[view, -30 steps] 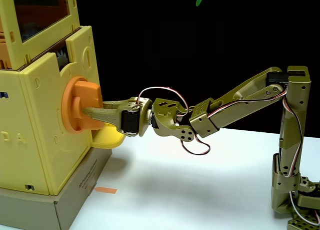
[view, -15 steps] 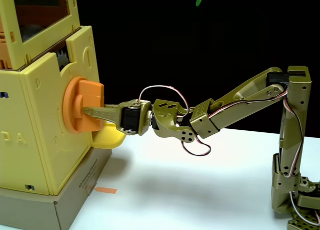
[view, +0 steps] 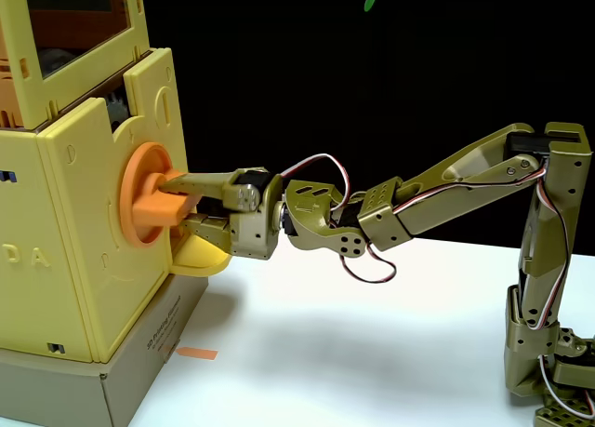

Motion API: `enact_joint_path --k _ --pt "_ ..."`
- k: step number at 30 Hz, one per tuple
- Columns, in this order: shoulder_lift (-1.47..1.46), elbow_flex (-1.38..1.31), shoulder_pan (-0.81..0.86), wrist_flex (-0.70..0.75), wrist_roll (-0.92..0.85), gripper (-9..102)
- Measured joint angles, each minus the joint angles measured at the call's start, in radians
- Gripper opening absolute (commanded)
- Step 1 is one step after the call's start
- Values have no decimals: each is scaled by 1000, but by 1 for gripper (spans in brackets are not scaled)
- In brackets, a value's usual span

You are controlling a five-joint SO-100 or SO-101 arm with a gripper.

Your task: Turn the button of vending machine.

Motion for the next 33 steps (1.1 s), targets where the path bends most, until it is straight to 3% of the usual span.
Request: enact_joint_path --k 10,15,20,30,33 --pt "23 3 3 35 1089 -1" --pt "25 5 3 18 1376 -1" --pt "25 5 3 18 1443 -1" --pt "31 5 3 18 1368 -1" --pt "31 5 3 18 1345 5"
